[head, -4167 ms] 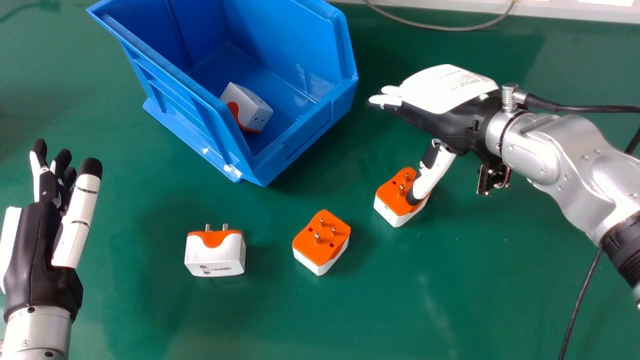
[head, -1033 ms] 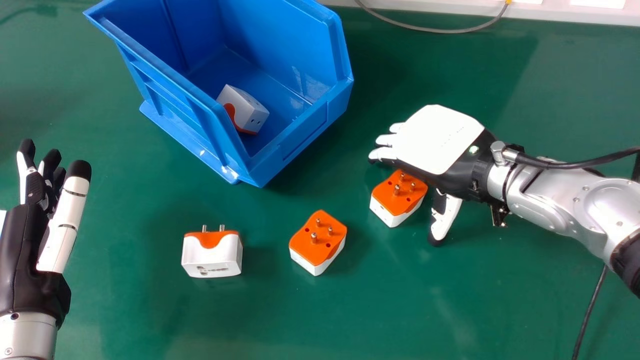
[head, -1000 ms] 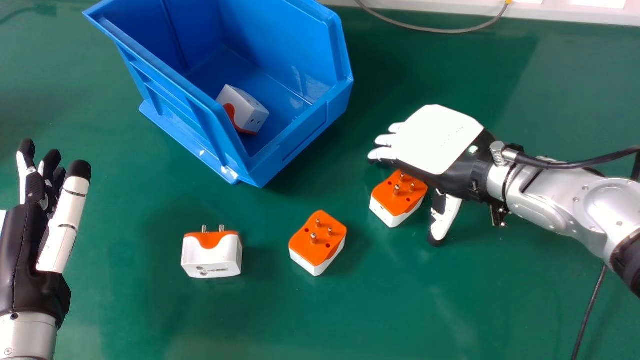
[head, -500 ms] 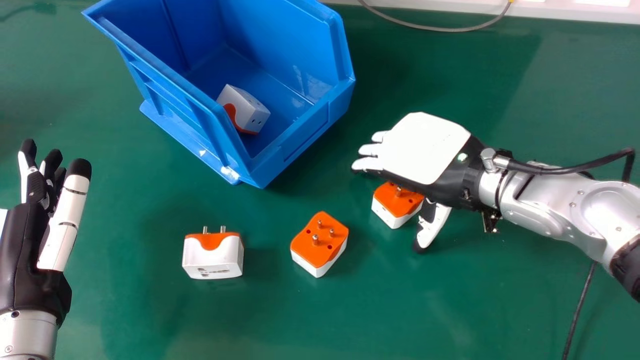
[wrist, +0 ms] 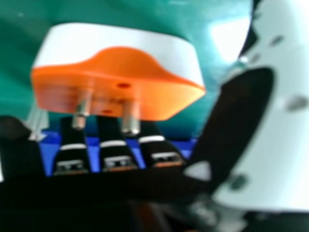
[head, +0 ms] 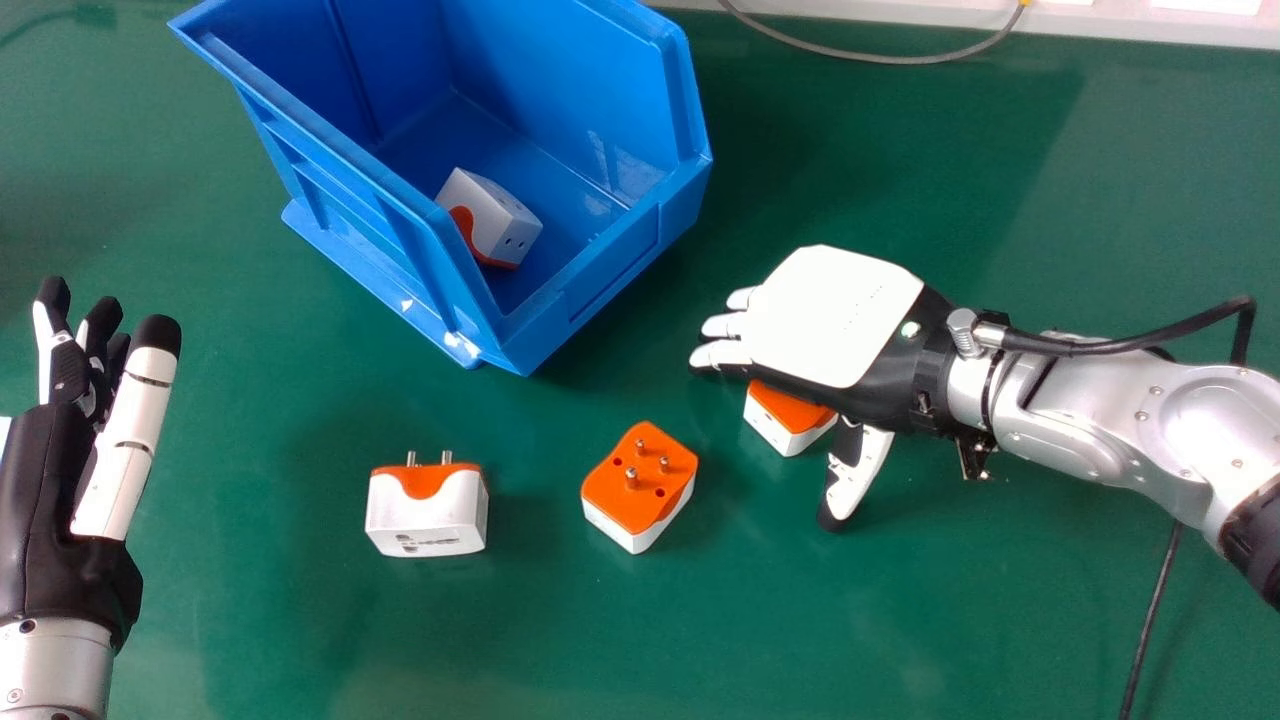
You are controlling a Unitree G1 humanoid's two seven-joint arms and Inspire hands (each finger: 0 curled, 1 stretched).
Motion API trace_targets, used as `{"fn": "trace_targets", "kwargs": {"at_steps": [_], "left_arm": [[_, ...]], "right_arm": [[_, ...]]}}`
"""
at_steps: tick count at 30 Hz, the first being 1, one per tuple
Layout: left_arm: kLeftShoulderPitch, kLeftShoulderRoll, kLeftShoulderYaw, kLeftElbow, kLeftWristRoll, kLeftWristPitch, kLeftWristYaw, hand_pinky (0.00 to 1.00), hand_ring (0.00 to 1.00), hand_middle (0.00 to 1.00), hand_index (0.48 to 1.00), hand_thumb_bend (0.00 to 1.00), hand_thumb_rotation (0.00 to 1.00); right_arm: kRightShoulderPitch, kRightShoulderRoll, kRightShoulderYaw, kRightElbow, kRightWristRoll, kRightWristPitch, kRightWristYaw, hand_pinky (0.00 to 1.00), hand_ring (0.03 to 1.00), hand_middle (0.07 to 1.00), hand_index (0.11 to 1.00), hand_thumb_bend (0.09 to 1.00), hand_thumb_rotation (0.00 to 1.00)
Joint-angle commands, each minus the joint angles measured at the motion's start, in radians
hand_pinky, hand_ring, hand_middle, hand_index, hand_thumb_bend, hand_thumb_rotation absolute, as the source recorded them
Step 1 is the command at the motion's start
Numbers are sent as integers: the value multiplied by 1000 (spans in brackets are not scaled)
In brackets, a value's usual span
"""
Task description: Pick all objects and put in blue box
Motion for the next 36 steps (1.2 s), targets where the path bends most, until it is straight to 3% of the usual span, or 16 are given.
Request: {"fn": "trace_targets", "kwargs": {"at_steps": [1, 5, 9, 12, 17, 26, 36], "left_arm": [[5, 14, 13, -24, -8, -12, 0, 1000, 1000, 1000, 1000, 506, 739], [9, 17, 14, -29, -3, -12, -2, 1000, 1000, 1000, 1000, 503, 738], [5, 18, 14, -29, -7, -6, -3, 1000, 1000, 1000, 1000, 499, 736], [7, 20, 17, -19, -9, -17, -10, 1000, 1000, 1000, 1000, 500, 735], [10, 22, 16, -28, 3, -16, -5, 1000, 1000, 1000, 1000, 506, 738], [16, 19, 15, -43, -2, -11, -6, 1000, 1000, 1000, 1000, 510, 745], [22, 20, 18, -52, -2, -11, -4, 1000, 1000, 1000, 1000, 515, 747]], "right_arm": [[-14, -17, -20, -5, 8, 4, -21, 820, 878, 874, 840, 799, 438], [-24, -26, -20, -11, -3, 9, -21, 808, 871, 867, 835, 796, 433], [-27, -30, -25, -13, -1, 12, -23, 802, 868, 865, 830, 796, 431], [-30, -29, -23, -11, -6, 18, -22, 801, 866, 862, 823, 796, 425], [-30, -32, -21, -17, -6, 23, -20, 798, 860, 856, 817, 794, 417], [-32, -12, -42, 14, 50, 6, 17, 790, 852, 850, 815, 783, 398], [-39, 19, -64, 85, 95, -30, -20, 623, 703, 719, 695, 714, 160]]}}
